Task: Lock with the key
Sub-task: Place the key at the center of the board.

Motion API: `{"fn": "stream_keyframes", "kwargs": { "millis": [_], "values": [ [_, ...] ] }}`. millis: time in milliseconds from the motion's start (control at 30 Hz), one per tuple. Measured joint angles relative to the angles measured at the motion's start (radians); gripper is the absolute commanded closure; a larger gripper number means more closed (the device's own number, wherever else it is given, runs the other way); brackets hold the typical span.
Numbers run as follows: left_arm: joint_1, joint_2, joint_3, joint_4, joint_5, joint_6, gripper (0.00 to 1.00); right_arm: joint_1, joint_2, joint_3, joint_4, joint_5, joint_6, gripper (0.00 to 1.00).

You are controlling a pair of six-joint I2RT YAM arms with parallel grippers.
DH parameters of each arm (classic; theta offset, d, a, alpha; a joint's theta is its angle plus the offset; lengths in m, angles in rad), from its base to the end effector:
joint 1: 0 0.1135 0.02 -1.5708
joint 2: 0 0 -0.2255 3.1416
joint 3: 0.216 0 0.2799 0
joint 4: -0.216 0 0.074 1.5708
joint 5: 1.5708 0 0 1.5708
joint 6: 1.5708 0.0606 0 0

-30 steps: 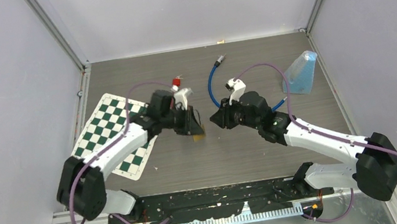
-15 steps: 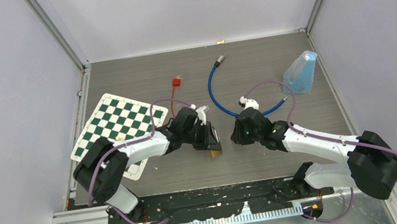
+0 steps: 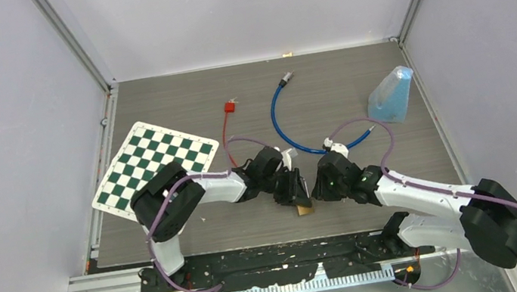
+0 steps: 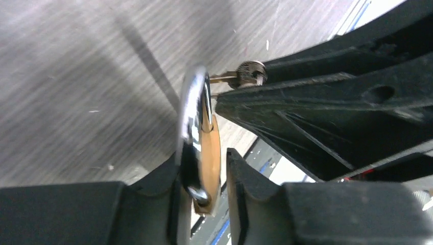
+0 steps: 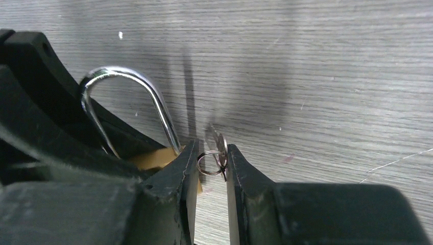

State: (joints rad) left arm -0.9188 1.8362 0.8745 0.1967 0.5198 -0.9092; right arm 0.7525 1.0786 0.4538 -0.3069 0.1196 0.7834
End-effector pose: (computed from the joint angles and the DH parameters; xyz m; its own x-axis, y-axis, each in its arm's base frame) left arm 0.2043 -0.3172 0.0535 -0.9740 0.1474 -0.1718 0.2259 0.5829 -0.7805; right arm 0.1877 0.1658 0.0933 -0.8573 0.1571 -0.4902 -0.0305 0.9351 0.3531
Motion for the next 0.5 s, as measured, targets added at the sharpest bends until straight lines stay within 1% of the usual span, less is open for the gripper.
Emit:
{"fn": "stream_keyframes", "kwargs": {
  "millis": [67, 100, 133, 167, 300, 367, 500],
  "values": [
    [-0.01, 0.008, 0.003, 0.008, 0.012, -0.011, 0.61, 0.0, 0.011, -0.004, 0.0, -0.002, 0.014, 0.76],
    [-0.012, 0.008, 0.003, 0.008, 0.014, -0.017, 0.58, 0.0, 0.013, -0.006, -0.001, 0.0, 0.02, 0.7],
    [-0.014, 0.007, 0.003, 0.009, 0.014, -0.021, 0.56, 0.0, 0.014, -0.008, -0.005, 0.003, 0.028, 0.66],
    [-0.014, 0.006, 0.003, 0.01, 0.011, -0.024, 0.54, 0.0, 0.014, -0.008, -0.011, 0.008, 0.035, 0.6],
    [-0.014, -0.015, 0.002, 0.003, -0.007, -0.021, 0.48, -0.005, -0.004, -0.008, -0.035, 0.038, 0.047, 0.46],
    [-0.014, -0.042, 0.002, -0.016, -0.023, -0.006, 0.44, -0.009, -0.023, -0.005, -0.051, 0.049, 0.048, 0.42],
    [-0.014, -0.114, 0.003, -0.085, -0.07, 0.036, 0.39, -0.011, -0.053, 0.013, -0.087, 0.072, 0.047, 0.37]
  ]
}}
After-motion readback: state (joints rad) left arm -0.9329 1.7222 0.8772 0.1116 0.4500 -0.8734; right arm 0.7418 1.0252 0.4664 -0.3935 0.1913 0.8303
